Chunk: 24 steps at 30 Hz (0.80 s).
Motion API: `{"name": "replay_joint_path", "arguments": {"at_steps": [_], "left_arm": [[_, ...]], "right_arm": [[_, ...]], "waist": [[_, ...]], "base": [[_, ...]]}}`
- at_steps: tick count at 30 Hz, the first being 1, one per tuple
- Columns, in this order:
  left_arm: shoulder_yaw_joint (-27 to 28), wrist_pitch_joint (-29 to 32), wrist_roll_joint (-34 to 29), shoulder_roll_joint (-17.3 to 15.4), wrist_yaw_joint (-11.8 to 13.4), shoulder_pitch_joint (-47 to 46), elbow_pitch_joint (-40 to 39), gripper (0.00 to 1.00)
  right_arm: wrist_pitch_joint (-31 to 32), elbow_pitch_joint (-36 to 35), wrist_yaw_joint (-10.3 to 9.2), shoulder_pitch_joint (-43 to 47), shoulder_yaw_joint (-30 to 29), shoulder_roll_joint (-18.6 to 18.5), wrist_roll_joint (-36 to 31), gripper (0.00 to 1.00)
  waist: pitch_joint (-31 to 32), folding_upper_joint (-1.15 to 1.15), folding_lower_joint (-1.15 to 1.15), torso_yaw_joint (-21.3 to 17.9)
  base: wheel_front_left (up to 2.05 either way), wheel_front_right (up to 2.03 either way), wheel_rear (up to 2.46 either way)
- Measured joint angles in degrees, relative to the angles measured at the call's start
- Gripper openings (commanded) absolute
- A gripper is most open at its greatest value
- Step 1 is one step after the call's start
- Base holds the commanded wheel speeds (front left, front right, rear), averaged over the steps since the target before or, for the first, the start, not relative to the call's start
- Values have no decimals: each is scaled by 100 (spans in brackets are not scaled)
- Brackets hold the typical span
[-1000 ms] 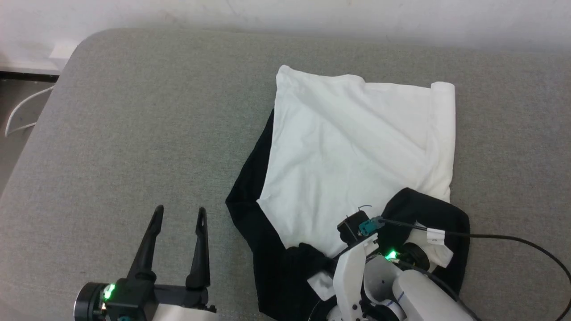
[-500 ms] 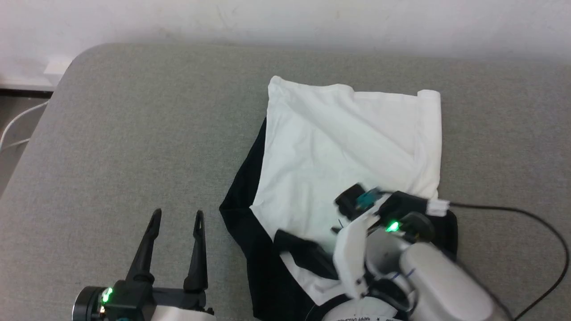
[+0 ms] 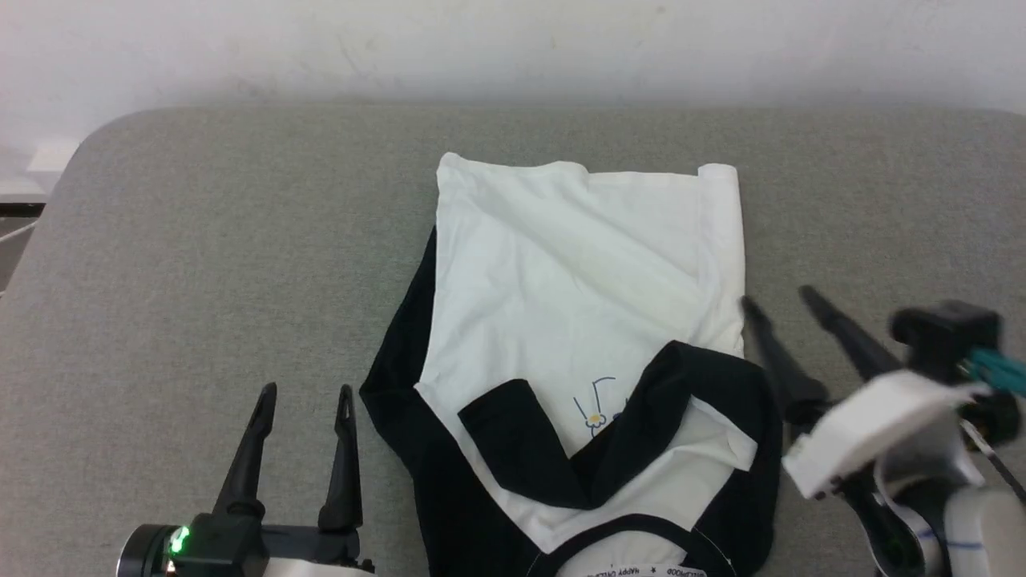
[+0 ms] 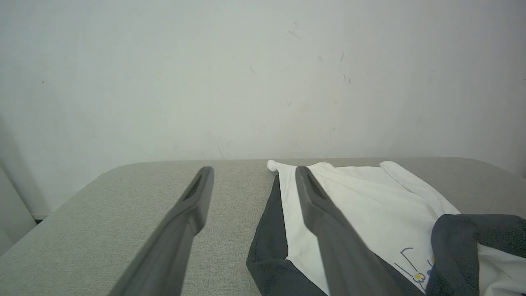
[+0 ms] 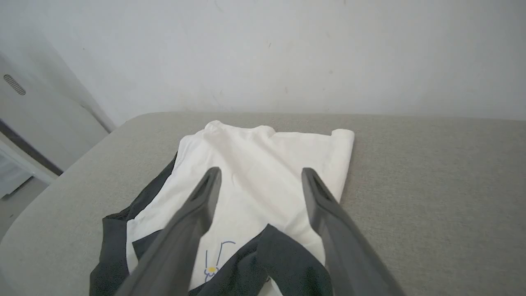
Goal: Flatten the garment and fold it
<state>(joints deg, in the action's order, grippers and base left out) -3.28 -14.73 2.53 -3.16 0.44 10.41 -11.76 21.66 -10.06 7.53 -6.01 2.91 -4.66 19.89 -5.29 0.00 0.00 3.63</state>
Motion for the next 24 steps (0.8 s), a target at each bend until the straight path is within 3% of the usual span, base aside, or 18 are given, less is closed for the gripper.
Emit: {"name": "replay_joint_path", "arguments": {"at_steps": [6,10,19,24], "left_arm": [[42,0,-18,-3,-41,2,-80,100],[112,0,-19,-4,-41,22,-131,100],[169,0,-29,-25,-64,182,-137,100],[103,0,-185,-400,-378,-164,32,100]], "right_arm": [[-2061,-124,-1,912,-803,152,-1017,100],[-3176,320,0,1353,-1101,163,-901,100],[-3634,1009,0,1525,-1201,167,-357,100],[-3639,821,0,1400,-1291,165,-370,100]], "waist": [[-46,0,0,-115],[-44,0,0,-199],[14,0,0,-374],[-74,0,0,-384]], "base": [[0,0,0],[0,0,0],[0,0,0],[0,0,0]]}}
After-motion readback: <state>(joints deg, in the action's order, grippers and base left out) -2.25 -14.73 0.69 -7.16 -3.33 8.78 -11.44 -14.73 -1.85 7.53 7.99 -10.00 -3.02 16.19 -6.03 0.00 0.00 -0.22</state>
